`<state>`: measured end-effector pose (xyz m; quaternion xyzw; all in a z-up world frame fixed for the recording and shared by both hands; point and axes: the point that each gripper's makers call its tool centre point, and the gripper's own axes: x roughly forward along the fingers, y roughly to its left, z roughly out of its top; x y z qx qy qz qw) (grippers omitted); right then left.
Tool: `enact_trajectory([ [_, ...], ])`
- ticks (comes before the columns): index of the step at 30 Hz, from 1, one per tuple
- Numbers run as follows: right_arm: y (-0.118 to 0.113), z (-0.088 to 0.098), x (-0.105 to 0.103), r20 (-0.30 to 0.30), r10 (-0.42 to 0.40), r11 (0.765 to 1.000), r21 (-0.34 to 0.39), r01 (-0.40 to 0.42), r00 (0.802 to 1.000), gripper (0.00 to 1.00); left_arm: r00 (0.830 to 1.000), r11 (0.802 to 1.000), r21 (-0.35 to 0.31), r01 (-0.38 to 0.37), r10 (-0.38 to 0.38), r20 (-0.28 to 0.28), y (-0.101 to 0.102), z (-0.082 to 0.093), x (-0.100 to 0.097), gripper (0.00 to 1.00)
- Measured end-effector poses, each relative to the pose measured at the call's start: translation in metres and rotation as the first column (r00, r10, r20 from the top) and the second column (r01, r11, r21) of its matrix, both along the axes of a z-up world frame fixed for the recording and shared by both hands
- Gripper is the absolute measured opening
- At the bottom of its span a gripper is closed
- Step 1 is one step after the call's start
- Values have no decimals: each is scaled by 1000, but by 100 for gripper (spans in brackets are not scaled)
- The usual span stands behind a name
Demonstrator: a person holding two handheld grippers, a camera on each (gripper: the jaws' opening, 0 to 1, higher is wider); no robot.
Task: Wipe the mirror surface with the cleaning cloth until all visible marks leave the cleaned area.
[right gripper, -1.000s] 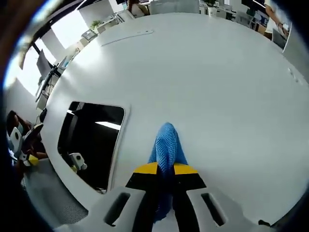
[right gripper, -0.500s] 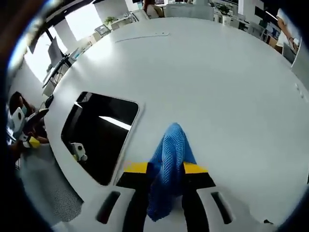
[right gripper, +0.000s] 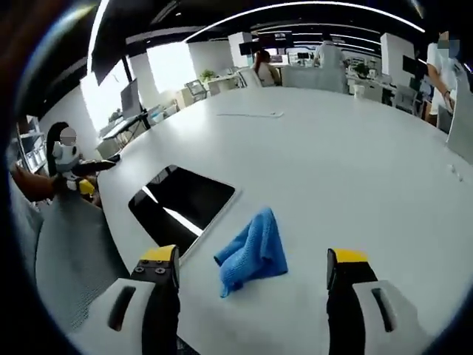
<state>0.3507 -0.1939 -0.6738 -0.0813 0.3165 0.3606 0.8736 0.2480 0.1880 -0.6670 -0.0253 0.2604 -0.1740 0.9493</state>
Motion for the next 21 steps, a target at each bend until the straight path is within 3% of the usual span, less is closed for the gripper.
enact_trajectory([
  [3,-7,2,-4,48,15,999,-39,-13,999,95,1000,1000,7,-13,13,-6,9,-2,-4,99],
  [8,-7,-14,-17,-16,6,1000,1,-6,1000,98,1000,999,-10,-31,31,0,11,-1,-4,99],
  [9,-7,-13,-17,10,0,1000,2,0,1000,98,1000,1000,-8,-24,24,3,9,0,-4,99],
  [10,-11,-8,-10,74,-14,1000,-15,15,997,98,1000,1000,-3,-19,19,3,8,-1,-4,99],
  [11,-13,-7,-11,85,-24,999,-26,26,996,98,1000,1000,10,-11,11,2,6,-2,-4,99],
  [13,-11,-5,-13,74,-31,1000,-2,31,997,98,1000,1000,19,-9,9,5,7,-4,-3,99],
  [15,-10,-10,-21,16,-29,1000,-6,29,999,98,1000,999,24,-22,22,22,10,-1,0,99],
  [21,-12,-10,-20,36,-37,999,10,36,999,98,999,999,16,-30,30,25,12,3,-1,99],
])
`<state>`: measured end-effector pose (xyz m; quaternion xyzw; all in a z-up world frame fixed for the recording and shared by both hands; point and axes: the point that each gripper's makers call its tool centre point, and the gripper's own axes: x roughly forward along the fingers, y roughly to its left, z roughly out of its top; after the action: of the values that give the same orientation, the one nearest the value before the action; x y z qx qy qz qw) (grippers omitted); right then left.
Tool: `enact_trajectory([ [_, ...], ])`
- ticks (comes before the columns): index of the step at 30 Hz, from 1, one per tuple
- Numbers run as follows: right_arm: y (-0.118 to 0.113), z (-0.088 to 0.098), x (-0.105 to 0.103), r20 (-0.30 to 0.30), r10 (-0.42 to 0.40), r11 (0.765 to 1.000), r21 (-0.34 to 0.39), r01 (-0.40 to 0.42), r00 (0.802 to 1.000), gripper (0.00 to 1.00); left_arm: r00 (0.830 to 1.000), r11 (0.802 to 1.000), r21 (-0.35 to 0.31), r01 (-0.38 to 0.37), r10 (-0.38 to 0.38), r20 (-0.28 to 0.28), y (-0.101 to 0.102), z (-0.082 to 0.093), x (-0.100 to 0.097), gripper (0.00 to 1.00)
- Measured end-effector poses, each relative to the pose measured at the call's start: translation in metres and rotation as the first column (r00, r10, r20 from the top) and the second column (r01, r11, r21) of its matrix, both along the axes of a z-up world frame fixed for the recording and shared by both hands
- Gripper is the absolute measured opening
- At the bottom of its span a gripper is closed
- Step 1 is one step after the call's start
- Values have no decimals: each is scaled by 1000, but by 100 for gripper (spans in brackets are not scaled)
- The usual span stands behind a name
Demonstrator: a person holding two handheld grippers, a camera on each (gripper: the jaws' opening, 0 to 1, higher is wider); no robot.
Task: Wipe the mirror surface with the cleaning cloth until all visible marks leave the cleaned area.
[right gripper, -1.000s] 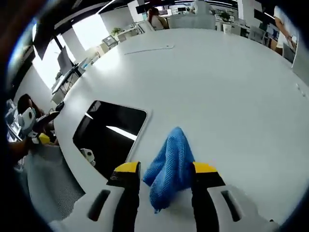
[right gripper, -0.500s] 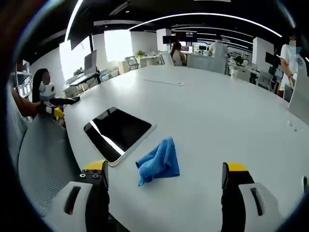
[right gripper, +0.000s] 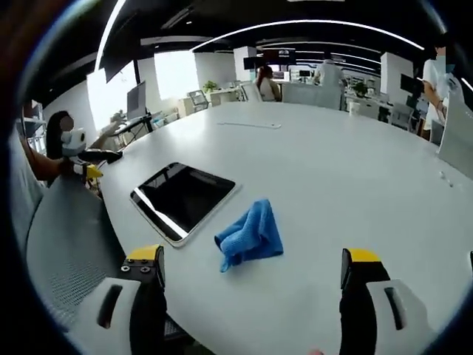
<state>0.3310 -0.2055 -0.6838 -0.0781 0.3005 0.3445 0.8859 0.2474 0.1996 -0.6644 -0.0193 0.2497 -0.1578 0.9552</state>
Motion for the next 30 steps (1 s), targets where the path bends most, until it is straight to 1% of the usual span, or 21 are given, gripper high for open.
enact_trajectory([
  [2,-2,2,3,-2,-17,1000,8,17,1000,98,999,998,-58,-37,36,-7,1,5,0,99],
  [4,-7,0,6,9,-32,999,-8,32,999,98,998,994,-93,-56,56,-3,3,8,1,99],
  [5,-8,1,6,17,-35,999,-10,35,999,98,998,994,-96,-59,58,-9,4,8,1,99],
  [7,-14,2,10,64,-47,997,-50,50,997,98,998,995,-88,-56,56,-4,3,9,3,99],
  [8,-13,1,7,58,-39,997,-58,43,998,98,999,998,-59,-37,37,-3,1,8,4,99],
  [10,-9,-4,4,24,-28,998,-48,29,999,98,1000,999,-44,-26,26,-2,-1,7,4,99],
  [11,-8,-4,3,22,-25,999,-46,26,999,98,1000,1000,-4,-11,11,1,0,3,4,99],
  [12,-6,-6,2,12,-19,999,-51,19,1000,98,1000,1000,19,4,-4,-6,0,0,2,99],
  [13,-4,-7,2,7,-19,998,-55,19,1000,98,1000,1000,-4,5,-6,-11,-3,-4,1,99],
  [14,-2,-6,2,10,-16,998,-54,17,1000,98,999,1000,-21,11,-11,-31,-4,-7,-1,99],
  [15,0,-5,3,5,-13,999,-48,14,1000,98,999,999,-37,-6,4,-51,0,-11,-1,99],
  [17,2,-7,2,-16,-22,999,-47,21,1000,98,1000,999,-41,-10,9,-30,3,-9,2,99],
  [20,2,-8,1,-13,-27,999,-46,26,1000,98,999,999,-39,13,-14,-33,-2,-10,1,99],
  [26,-4,-9,-3,-21,-45,998,-37,44,999,98,1000,999,-39,3,-4,-25,-1,-8,2,99],
  [30,-6,-13,-8,-31,-25,998,-63,23,999,98,1000,999,-38,2,-3,-30,-1,-8,3,99],
])
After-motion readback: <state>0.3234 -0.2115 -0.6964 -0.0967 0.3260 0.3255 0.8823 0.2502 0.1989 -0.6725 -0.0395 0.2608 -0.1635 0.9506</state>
